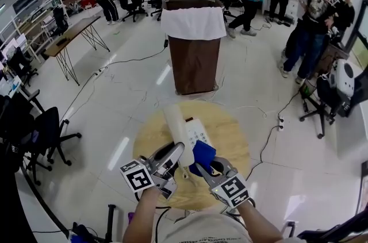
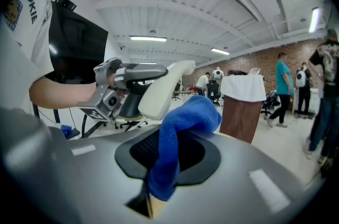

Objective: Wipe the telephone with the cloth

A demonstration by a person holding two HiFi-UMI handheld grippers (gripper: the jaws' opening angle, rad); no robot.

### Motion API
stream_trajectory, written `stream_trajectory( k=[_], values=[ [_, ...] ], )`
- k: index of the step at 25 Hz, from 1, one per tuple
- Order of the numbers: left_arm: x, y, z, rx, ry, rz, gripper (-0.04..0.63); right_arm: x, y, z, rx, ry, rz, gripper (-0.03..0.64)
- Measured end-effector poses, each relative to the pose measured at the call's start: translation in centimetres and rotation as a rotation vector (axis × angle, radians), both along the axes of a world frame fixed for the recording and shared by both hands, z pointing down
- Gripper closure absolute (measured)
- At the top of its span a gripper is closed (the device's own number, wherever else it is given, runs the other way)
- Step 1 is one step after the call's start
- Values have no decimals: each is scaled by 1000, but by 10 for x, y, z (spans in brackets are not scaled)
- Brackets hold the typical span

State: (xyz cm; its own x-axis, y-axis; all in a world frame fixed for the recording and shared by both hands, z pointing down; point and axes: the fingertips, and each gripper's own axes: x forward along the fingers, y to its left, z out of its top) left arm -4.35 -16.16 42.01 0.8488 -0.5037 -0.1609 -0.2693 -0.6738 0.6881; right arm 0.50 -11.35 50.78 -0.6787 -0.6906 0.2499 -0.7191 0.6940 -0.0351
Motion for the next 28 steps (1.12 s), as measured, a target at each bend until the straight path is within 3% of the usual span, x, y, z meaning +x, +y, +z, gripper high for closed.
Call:
stream_trajectory(
  k=[4,6,11,14,28],
  values=[
    [9,10,0,16,-14,49,514,9,-14,3,-220,-385,-1,554],
    [10,15,4,8,-23,66,515,12,-24,-2,-292,-497,-18,554],
    [11,22,10,-4,-29,82,514,-2,-37,-16,-381,-583,-138,554],
    [12,24,10,3,-36,87,514,-4,-47,-28,-411,-653,-157,554],
    [8,32,14,9,-44,99,515,-6,-84,-60,-358,-615,-158,554]
  ],
)
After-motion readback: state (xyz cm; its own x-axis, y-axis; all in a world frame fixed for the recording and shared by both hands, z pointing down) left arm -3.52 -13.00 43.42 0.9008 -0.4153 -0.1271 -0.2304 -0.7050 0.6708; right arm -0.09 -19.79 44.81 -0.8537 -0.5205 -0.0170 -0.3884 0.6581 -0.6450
